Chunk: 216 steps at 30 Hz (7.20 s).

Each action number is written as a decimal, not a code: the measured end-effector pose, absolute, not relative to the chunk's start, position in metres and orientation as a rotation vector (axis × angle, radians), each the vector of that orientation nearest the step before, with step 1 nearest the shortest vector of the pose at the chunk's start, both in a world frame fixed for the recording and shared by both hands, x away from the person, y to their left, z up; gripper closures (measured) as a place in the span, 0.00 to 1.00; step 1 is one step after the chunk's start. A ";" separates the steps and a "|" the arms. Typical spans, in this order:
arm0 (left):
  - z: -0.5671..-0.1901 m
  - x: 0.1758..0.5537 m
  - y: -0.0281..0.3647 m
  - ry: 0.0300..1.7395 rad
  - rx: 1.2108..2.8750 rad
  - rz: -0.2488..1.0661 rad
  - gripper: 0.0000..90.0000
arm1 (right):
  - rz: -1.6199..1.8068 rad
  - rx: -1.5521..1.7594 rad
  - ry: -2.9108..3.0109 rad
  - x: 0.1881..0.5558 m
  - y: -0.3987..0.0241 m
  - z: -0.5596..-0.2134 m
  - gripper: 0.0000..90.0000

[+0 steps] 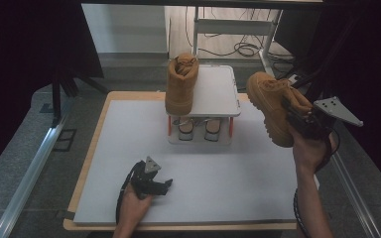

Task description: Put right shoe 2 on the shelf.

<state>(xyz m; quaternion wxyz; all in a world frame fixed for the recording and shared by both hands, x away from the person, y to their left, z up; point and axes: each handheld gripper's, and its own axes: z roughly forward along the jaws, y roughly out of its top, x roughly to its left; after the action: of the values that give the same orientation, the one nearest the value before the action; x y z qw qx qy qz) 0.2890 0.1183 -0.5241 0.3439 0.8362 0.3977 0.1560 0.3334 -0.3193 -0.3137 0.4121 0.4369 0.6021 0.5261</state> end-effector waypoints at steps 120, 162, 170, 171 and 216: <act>-0.524 0.289 0.118 1.026 2.174 0.413 0.15 | 1.343 1.030 1.842 0.401 -0.228 -0.344 0.15; -0.524 0.289 0.118 1.028 2.176 0.414 0.15 | 1.375 0.963 2.006 0.382 -0.242 -0.377 1.00; -0.524 0.288 0.118 1.027 2.177 0.414 0.15 | 1.378 0.949 2.030 0.390 -0.221 -0.378 1.00; -0.524 0.288 0.118 1.027 2.177 0.414 0.15 | 1.378 0.947 2.031 0.391 -0.220 -0.378 1.00; -0.524 0.288 0.118 1.026 2.177 0.415 0.15 | 1.418 0.890 2.072 0.391 -0.198 -0.377 0.50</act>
<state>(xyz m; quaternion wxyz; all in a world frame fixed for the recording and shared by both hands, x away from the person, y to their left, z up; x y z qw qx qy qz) 0.2883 0.1181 -0.5240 0.3429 0.8374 0.3946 0.1596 0.3910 -0.1979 -0.3775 0.2367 0.3247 0.7557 0.5171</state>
